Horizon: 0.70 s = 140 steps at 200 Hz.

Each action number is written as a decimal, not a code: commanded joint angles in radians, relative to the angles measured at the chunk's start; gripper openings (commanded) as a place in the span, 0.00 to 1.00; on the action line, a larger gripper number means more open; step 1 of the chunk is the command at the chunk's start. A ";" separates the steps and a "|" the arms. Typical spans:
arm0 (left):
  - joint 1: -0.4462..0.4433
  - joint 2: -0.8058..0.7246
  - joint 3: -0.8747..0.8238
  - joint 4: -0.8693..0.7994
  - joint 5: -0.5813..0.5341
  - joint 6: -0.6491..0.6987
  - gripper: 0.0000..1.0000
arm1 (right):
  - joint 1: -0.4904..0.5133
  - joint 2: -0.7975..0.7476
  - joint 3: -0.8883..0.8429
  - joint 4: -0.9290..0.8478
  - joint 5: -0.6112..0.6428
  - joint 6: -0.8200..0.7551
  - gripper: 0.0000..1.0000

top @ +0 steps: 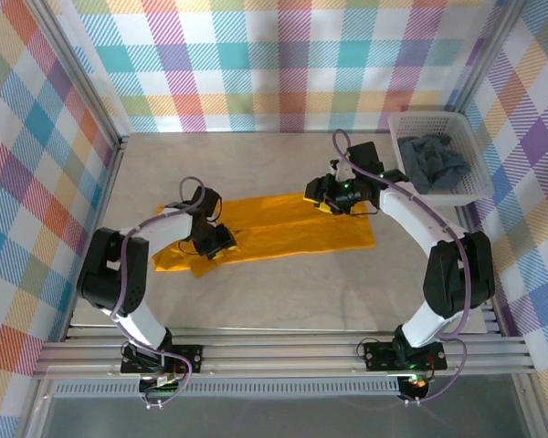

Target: Fold and stack the t-shirts

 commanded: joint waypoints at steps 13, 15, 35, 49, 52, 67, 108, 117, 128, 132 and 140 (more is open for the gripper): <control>0.059 -0.122 0.039 -0.168 -0.234 -0.018 0.40 | 0.024 -0.026 -0.012 0.046 -0.076 -0.030 0.50; 0.068 -0.126 0.033 -0.168 -0.234 -0.018 0.40 | 0.027 -0.026 -0.013 0.056 -0.086 -0.032 0.50; 0.189 -0.148 -0.018 -0.148 -0.197 -0.010 0.39 | 0.062 -0.026 -0.008 0.116 -0.165 -0.053 0.50; 0.277 -0.162 -0.062 -0.072 -0.123 0.005 0.39 | 0.086 -0.019 0.003 0.121 -0.185 -0.065 0.50; 0.289 -0.161 -0.072 -0.060 -0.104 0.012 0.39 | 0.090 -0.016 0.004 0.124 -0.188 -0.066 0.50; 0.308 -0.142 -0.088 -0.029 -0.061 0.051 0.39 | 0.101 -0.007 -0.001 0.133 -0.191 -0.057 0.50; 0.289 -0.225 -0.226 -0.013 -0.006 0.017 0.38 | 0.101 -0.007 -0.016 0.146 -0.189 -0.039 0.50; 0.260 -0.248 -0.263 -0.004 0.007 -0.010 0.38 | 0.101 -0.006 -0.015 0.140 -0.189 -0.045 0.50; 0.210 -0.280 -0.300 0.007 0.007 -0.048 0.38 | 0.101 -0.005 -0.014 0.131 -0.187 -0.050 0.50; 0.193 -0.296 -0.314 0.013 0.003 -0.062 0.38 | 0.101 -0.005 -0.015 0.128 -0.187 -0.050 0.50; 0.168 -0.330 -0.338 0.024 -0.007 -0.085 0.39 | 0.101 -0.003 -0.015 0.127 -0.187 -0.051 0.50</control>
